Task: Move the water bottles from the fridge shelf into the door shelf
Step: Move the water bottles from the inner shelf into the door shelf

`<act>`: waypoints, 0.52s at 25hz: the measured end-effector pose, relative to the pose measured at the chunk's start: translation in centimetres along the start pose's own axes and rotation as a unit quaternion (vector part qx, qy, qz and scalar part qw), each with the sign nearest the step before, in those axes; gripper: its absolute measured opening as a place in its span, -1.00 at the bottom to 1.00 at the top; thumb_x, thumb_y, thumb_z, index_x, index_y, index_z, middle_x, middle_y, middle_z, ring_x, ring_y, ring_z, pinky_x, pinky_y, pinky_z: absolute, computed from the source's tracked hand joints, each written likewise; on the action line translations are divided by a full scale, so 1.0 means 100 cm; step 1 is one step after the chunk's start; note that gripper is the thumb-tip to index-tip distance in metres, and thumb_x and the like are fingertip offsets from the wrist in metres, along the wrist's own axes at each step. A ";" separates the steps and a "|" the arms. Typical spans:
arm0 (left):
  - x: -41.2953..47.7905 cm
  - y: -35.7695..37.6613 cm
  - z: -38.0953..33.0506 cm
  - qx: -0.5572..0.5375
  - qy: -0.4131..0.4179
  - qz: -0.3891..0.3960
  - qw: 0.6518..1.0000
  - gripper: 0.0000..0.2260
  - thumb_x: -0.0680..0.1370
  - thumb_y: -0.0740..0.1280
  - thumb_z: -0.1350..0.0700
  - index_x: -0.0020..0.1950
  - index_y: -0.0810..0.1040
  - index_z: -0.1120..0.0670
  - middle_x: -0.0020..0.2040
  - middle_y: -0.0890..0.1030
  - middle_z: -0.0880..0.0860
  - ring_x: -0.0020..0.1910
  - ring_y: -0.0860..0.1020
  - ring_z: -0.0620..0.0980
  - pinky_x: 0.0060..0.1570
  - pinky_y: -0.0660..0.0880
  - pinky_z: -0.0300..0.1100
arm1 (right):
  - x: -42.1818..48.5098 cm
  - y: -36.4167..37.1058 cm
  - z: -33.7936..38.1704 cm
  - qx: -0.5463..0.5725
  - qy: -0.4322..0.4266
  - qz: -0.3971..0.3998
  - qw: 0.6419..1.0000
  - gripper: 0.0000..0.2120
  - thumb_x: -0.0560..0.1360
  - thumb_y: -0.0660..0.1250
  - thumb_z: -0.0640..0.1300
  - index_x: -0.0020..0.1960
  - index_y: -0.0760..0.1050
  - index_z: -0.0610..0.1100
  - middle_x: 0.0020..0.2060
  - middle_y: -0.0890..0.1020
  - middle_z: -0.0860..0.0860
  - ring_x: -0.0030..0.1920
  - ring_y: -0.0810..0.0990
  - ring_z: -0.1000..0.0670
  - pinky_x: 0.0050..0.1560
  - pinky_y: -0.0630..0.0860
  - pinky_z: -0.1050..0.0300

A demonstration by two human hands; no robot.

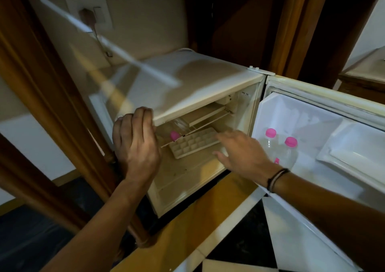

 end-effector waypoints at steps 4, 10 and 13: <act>0.003 -0.003 -0.003 -0.024 0.006 -0.033 0.999 -0.73 0.66 0.35 0.26 0.35 0.59 0.28 0.13 0.73 0.30 0.18 0.63 0.21 0.27 0.59 0.17 | 0.049 0.051 0.043 0.079 -0.008 0.014 0.997 -0.61 0.59 0.34 0.07 0.31 0.53 -0.14 0.14 0.66 -0.08 0.12 0.64 -0.14 -0.01 0.60 -0.03; -0.005 0.006 0.000 0.007 -0.009 0.017 1.000 -0.66 0.62 0.41 0.23 0.38 0.56 0.25 0.18 0.75 0.31 0.30 0.58 0.19 0.60 0.34 0.02 | 0.136 0.103 0.057 0.173 0.118 -0.023 0.978 -0.49 0.53 0.37 0.24 0.33 0.52 -0.06 0.18 0.69 -0.11 0.16 0.67 -0.19 0.10 0.66 -0.09; -0.001 0.005 -0.001 -0.007 -0.031 0.088 0.996 -0.63 0.72 0.27 0.16 0.49 0.55 0.28 0.38 0.66 0.34 0.46 0.46 0.24 0.75 0.01 -0.01 | 0.151 0.118 0.054 0.207 0.178 -0.018 0.962 -0.57 0.55 0.37 0.19 0.30 0.55 -0.04 0.12 0.73 -0.09 0.15 0.69 -0.18 0.11 0.67 -0.11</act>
Point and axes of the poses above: each hand's wrist, its own x-axis towards the middle knuckle, its own y-axis out of the palm, z = x × y, the point moved 5 cm from there along x, towards the middle knuckle
